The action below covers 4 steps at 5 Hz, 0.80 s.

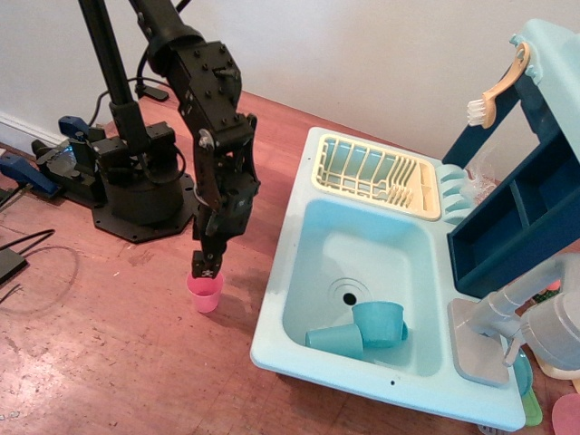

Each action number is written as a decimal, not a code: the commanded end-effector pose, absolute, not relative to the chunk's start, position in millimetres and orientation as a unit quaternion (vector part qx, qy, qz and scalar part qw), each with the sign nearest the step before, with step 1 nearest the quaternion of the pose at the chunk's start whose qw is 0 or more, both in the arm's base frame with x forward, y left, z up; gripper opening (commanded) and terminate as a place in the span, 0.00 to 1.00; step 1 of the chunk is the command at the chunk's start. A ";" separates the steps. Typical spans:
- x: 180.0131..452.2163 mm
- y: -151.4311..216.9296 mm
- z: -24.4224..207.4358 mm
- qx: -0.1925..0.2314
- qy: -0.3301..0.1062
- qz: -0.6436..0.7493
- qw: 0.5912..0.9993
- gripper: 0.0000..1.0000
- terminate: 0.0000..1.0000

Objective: Put cup from anywhere into sink

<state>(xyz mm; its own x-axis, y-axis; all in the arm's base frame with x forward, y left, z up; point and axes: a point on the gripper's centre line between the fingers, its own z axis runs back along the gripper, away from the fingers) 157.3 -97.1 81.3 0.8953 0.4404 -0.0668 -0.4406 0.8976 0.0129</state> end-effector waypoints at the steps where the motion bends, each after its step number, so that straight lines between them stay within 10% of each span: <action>1: 159.3 -99.4 71.4 -0.011 0.034 0.212 0.977 1.00 0.00; 4: 161.3 -103.2 56.7 -0.013 0.037 0.199 0.979 1.00 0.00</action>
<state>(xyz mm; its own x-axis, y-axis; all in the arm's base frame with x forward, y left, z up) 158.1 -101.5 53.1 0.9135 0.3941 -0.1010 -0.3947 0.9187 0.0148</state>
